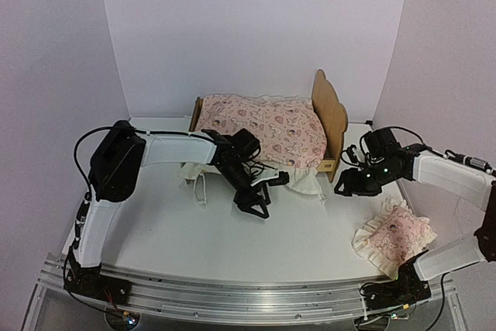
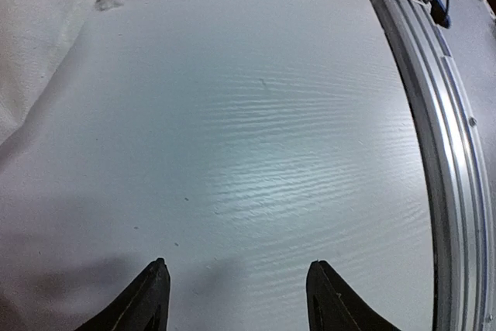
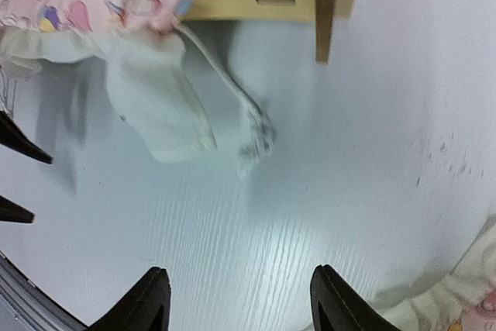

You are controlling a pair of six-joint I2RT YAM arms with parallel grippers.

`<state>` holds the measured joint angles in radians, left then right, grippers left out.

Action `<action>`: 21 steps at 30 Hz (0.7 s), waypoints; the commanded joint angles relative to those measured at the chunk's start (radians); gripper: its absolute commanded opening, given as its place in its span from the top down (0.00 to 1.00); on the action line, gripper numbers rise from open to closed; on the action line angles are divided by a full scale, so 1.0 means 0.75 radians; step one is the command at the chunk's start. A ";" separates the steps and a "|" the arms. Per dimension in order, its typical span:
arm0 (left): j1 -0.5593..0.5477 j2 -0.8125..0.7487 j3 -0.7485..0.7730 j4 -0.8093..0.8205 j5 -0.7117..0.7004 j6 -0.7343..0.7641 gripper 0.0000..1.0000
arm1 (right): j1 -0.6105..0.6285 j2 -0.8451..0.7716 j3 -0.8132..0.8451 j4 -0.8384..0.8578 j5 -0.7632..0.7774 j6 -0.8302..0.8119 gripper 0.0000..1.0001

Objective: Set up the pet bed

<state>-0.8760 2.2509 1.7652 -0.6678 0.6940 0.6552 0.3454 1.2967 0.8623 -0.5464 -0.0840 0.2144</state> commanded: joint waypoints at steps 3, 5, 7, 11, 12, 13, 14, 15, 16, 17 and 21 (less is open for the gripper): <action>0.001 -0.296 -0.024 -0.428 0.068 0.318 0.37 | 0.025 -0.096 0.034 -0.058 0.023 0.208 0.39; 0.029 -0.368 -0.038 -0.428 0.007 0.225 0.39 | 0.087 -0.063 0.031 0.091 0.036 0.228 0.40; 0.090 -0.440 -0.079 -0.357 -0.102 0.093 0.41 | 0.185 -0.014 0.026 0.211 0.091 0.185 0.39; 0.240 -0.608 -0.208 -0.216 -0.498 -0.013 0.38 | 0.258 0.152 0.007 0.434 0.222 0.142 0.35; 0.275 -0.648 -0.251 -0.186 -0.596 -0.015 0.35 | 0.263 0.189 0.003 0.491 0.251 0.138 0.34; 0.304 -0.692 -0.309 -0.148 -0.668 -0.001 0.33 | 0.265 0.224 -0.002 0.541 0.282 0.129 0.34; 0.328 -0.731 -0.377 -0.101 -0.720 0.020 0.31 | 0.265 0.254 -0.005 0.584 0.304 0.118 0.34; 0.341 -0.784 -0.457 -0.048 -0.787 0.043 0.30 | 0.266 0.295 -0.001 0.626 0.324 0.113 0.35; 0.353 -0.826 -0.525 0.000 -0.837 0.066 0.29 | 0.266 0.331 0.006 0.654 0.339 0.113 0.37; 0.357 -0.869 -0.583 0.042 -0.883 0.095 0.28 | 0.266 0.373 0.015 0.676 0.347 0.114 0.39; 0.360 -0.917 -0.796 0.194 -0.975 0.120 0.30 | 0.266 0.482 0.047 0.702 0.405 0.140 0.62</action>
<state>-0.5822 1.6053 1.2803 -0.6723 0.1126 0.7111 0.5442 1.6040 0.8625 -0.1151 0.1353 0.3033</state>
